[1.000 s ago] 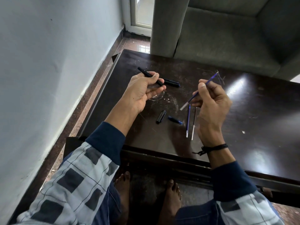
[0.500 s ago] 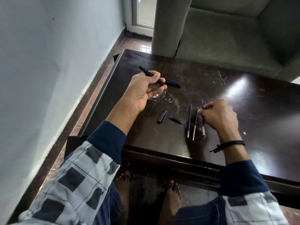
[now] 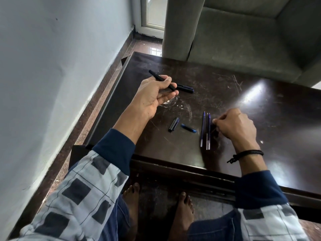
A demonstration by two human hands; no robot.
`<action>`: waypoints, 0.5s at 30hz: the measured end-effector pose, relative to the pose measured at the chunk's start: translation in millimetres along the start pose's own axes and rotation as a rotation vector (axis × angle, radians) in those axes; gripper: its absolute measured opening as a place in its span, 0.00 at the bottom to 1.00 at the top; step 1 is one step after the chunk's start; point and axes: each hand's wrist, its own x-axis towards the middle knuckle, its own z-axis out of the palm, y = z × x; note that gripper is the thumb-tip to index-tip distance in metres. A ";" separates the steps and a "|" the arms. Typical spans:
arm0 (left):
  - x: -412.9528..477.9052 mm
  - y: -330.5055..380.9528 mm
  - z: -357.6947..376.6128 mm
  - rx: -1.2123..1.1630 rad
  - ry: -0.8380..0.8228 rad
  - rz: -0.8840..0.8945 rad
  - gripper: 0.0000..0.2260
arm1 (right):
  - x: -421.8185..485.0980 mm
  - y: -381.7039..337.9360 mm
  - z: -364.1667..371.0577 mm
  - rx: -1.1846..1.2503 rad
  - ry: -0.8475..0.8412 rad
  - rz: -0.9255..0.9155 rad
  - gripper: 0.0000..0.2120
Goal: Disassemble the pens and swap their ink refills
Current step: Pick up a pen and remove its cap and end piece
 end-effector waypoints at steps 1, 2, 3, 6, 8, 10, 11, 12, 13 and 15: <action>-0.1 0.0 0.0 0.000 -0.001 0.001 0.02 | -1.1 -1.4 -0.5 -0.002 0.023 -0.011 0.08; 0.0 0.1 0.0 -0.002 -0.001 0.001 0.03 | -2.2 -3.4 -0.9 0.007 0.047 -0.028 0.08; 0.1 0.2 -0.1 -0.003 -0.001 0.001 0.03 | -3.7 -5.9 -1.2 0.027 0.067 -0.051 0.08; 0.6 0.7 -0.5 -0.007 -0.002 0.003 0.02 | -10.0 -14.9 -1.3 0.098 0.092 -0.137 0.06; 1.2 1.6 -1.4 -0.014 0.000 0.003 0.02 | -14.0 -20.1 0.7 0.128 0.085 -0.208 0.07; 2.4 3.4 -3.3 -0.023 0.008 0.008 0.02 | -17.2 -24.5 3.7 0.140 0.065 -0.275 0.06; 2.9 4.7 -4.7 -0.026 0.013 0.013 0.02 | -18.0 -25.8 5.4 0.136 0.055 -0.296 0.06; 3.5 6.1 -6.1 -0.030 0.018 0.017 0.02 | -18.5 -26.8 6.7 0.127 0.047 -0.308 0.05; 3.8 7.7 -7.4 -0.035 0.025 0.021 0.02 | -18.7 -27.2 7.6 0.119 0.038 -0.314 0.05; 5.0 10.9 -10.1 -0.049 0.039 0.028 0.02 | -18.5 -26.9 8.6 0.102 0.033 -0.317 0.05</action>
